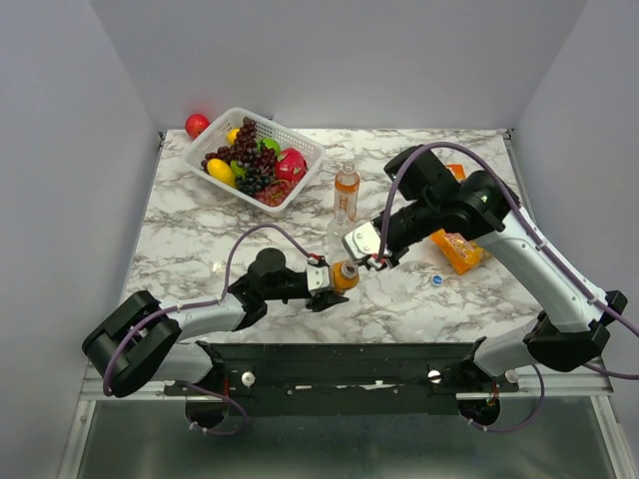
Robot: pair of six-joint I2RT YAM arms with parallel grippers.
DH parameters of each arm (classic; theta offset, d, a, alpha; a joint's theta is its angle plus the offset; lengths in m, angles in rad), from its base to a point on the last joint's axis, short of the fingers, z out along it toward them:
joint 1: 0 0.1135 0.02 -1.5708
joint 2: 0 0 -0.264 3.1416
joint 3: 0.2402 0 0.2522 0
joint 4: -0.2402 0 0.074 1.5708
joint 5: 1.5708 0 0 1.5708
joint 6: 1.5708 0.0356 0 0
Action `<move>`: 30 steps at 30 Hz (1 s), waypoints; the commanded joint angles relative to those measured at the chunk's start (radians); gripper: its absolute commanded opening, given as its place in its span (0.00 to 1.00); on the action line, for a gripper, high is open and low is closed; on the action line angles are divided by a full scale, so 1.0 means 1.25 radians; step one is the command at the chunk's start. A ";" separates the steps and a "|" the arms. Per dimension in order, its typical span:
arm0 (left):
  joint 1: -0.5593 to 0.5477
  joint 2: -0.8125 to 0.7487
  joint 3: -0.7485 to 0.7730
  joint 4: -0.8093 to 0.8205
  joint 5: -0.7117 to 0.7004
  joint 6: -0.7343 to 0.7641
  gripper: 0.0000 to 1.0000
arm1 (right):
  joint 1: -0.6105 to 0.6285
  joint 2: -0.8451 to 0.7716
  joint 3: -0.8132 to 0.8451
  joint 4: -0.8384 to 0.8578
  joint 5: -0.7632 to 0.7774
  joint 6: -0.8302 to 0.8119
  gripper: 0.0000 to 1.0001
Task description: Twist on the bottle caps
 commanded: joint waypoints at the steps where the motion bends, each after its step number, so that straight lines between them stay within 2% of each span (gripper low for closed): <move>1: -0.004 0.000 0.025 -0.012 0.013 0.022 0.00 | 0.026 -0.009 -0.023 -0.156 0.015 -0.030 0.33; 15: -0.006 -0.013 0.012 -0.019 0.011 0.055 0.00 | 0.066 -0.005 -0.059 -0.156 0.064 0.002 0.32; 22: -0.008 -0.022 0.000 -0.004 0.022 0.076 0.00 | 0.066 0.001 -0.080 -0.128 0.119 -0.024 0.32; 30: -0.008 -0.017 0.008 -0.020 0.016 0.076 0.00 | 0.066 0.018 -0.048 -0.156 0.110 -0.040 0.32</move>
